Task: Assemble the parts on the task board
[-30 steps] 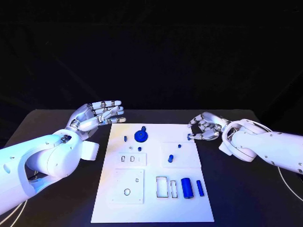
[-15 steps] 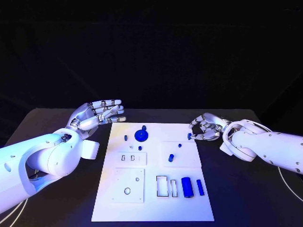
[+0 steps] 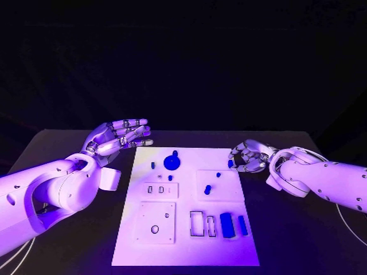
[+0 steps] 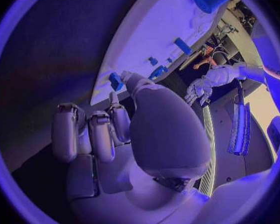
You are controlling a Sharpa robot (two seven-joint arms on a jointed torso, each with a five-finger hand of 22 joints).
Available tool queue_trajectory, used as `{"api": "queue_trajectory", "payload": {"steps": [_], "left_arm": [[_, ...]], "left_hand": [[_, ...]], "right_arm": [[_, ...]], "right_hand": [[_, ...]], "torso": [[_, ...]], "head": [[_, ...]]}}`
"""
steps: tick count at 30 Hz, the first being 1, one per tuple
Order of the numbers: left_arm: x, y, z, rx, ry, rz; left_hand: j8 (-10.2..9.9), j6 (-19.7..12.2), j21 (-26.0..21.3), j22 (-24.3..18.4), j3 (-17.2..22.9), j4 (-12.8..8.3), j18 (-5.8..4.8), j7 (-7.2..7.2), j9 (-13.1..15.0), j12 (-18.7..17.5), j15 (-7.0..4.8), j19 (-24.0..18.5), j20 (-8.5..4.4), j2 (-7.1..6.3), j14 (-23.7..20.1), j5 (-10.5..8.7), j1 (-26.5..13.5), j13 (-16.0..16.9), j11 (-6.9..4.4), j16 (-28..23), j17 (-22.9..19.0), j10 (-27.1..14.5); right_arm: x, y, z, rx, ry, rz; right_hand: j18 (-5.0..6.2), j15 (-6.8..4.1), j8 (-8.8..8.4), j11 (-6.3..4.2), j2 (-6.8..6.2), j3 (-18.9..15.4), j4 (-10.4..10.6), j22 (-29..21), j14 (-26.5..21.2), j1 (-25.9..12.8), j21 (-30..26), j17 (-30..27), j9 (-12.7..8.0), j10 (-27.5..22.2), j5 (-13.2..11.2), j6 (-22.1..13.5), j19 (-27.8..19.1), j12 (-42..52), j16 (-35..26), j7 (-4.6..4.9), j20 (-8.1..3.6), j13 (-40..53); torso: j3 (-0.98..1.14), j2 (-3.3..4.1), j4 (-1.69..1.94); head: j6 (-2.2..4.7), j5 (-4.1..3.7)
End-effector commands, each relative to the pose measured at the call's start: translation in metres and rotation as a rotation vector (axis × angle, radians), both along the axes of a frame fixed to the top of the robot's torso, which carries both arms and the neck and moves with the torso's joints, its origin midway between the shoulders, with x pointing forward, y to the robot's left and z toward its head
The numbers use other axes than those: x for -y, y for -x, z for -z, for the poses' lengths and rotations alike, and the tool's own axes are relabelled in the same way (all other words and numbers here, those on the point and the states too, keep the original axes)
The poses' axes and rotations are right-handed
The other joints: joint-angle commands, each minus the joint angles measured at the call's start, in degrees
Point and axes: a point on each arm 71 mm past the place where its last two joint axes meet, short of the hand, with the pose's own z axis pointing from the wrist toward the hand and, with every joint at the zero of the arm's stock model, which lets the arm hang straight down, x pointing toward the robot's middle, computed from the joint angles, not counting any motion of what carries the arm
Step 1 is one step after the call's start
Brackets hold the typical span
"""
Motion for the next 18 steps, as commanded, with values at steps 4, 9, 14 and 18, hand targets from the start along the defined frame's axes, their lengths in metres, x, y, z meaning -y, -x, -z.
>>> {"api": "queue_trajectory", "payload": {"steps": [4,9,14,18], "left_arm": [[0.0013,0.0003,-0.001,0.006,0.01,0.014],[0.0015,0.0001,-0.001,0.005,0.01,0.014],[0.0013,0.0,-0.0009,0.005,0.01,0.014],[0.0012,-0.0001,-0.0008,0.005,0.009,0.013]], "left_hand": [[0.4,-0.37,0.22,-0.05,0.29,-0.12,0.34,4.27,-0.02,0.2,0.01,-0.34,0.05,0.07,-0.26,-0.24,-0.37,-0.01,0.03,-0.21,0.06,-0.26],[0.4,-0.37,0.22,-0.05,0.29,-0.12,0.34,4.27,-0.02,0.2,0.01,-0.34,0.05,0.07,-0.26,-0.24,-0.37,-0.01,0.03,-0.21,0.06,-0.26],[0.44,-0.39,0.23,-0.07,0.33,-0.15,0.34,4.27,0.0,0.25,0.01,-0.37,0.05,0.09,-0.26,-0.24,-0.35,0.0,0.03,-0.24,0.12,-0.29],[0.44,-0.39,0.23,-0.07,0.33,-0.15,0.34,4.27,0.0,0.25,0.01,-0.37,0.05,0.09,-0.26,-0.24,-0.35,0.0,0.03,-0.24,0.12,-0.29]], "right_arm": [[-0.0028,0.0004,0.0018,-0.009,0.005,-0.024],[-0.0038,-0.0006,0.0023,-0.01,0.005,-0.022],[-0.0052,-0.0017,0.0035,-0.013,0.005,-0.021],[-0.006,-0.0023,0.0048,-0.016,0.006,-0.02]], "right_hand": [[-0.49,-0.12,0.18,-0.06,0.18,0.77,0.05,5.14,4.94,0.43,0.2,10.15,0.04,0.28,0.35,0.74,0.22,0.15,0.06,-0.15,0.02,1.95],[-0.51,-0.24,0.57,-0.19,1.26,1.98,0.44,5.28,4.96,-0.2,0.27,10.23,0.04,0.45,0.5,1.71,0.32,0.26,0.09,-0.31,-0.08,2.07],[-0.53,-0.49,1.04,-0.52,2.69,3.92,0.35,5.44,4.99,-0.23,0.35,10.35,0.05,0.65,0.59,2.63,0.43,0.41,0.13,-0.63,-0.28,2.27],[-0.56,-0.7,1.41,-0.74,3.13,6.34,-0.12,5.6,5.01,-0.11,0.43,10.41,0.03,0.75,0.64,3.27,0.53,0.48,0.14,-0.85,-0.5,2.42]], "torso": [[0.01,-0.01,0.01],[-0.01,-0.03,0.07],[-0.01,-0.03,0.07],[-0.04,-0.06,0.05]], "head": [[0.01,0.0],[-0.09,-0.06],[-0.08,-0.04],[-0.13,-0.05]]}}
